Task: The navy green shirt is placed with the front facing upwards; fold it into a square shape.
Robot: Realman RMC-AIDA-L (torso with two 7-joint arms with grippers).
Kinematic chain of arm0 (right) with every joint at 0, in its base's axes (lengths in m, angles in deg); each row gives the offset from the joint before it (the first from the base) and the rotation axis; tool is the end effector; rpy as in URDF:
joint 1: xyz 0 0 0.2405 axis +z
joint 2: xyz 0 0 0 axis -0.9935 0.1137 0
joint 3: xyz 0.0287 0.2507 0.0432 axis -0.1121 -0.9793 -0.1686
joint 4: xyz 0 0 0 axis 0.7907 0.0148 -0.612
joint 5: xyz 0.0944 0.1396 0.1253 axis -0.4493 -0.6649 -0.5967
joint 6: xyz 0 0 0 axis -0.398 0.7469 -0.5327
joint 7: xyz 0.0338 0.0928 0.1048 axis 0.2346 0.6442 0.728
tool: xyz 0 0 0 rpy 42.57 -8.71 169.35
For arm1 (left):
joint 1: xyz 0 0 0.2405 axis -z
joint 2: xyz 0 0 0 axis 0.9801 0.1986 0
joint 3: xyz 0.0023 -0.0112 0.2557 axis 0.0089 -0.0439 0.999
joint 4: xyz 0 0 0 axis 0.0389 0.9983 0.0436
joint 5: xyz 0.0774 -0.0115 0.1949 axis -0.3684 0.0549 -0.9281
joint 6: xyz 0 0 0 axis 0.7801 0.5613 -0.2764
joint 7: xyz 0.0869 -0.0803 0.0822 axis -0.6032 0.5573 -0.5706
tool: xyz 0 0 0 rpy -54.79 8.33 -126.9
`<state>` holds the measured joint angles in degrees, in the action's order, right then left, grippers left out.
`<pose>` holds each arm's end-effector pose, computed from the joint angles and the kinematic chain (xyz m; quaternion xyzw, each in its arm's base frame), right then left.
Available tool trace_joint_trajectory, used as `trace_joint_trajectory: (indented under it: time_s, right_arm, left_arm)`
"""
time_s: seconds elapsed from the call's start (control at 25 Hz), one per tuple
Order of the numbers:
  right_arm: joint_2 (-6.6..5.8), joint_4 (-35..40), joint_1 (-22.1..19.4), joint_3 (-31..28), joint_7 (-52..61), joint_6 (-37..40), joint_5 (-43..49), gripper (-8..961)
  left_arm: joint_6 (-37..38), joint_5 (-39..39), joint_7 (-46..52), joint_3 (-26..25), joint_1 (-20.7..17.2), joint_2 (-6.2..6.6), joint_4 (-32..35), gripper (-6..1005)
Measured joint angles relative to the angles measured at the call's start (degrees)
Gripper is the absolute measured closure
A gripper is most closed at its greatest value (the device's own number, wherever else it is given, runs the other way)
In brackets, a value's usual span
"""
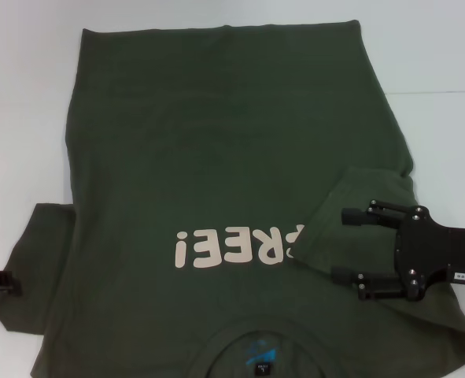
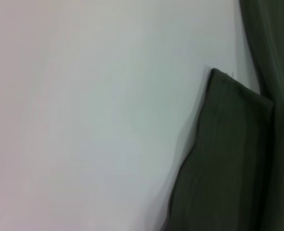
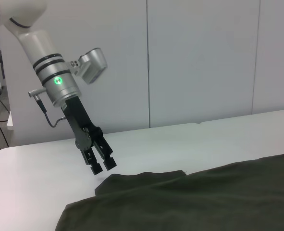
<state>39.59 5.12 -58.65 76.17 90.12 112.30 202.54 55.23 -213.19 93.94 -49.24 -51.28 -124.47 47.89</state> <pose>0.2724 0.2963 0.0113 -0.9523 0.0915 0.2552 0.1402 -0.3381 0.2983 0.0862 -0.6321 -0.7367 -0.0203 0.2394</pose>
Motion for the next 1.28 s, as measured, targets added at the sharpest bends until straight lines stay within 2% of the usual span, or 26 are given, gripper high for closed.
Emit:
trace_joint_trajectory:
  time_s: [0.36,1.28]
  right_arm:
    - [-0.01,-0.09,-0.03,0.00,0.02,0.00,-0.01,51]
    - [0.00,-0.72,-0.03,0.00,0.07,-0.42,0.00,53]
  left_arm:
    - [-1.50,-0.36,0.10,0.57,1.09,0.17,-2.71,111]
    - [-3.15,-2.21,1.32,2.98,2.21,0.12,-4.07,114]
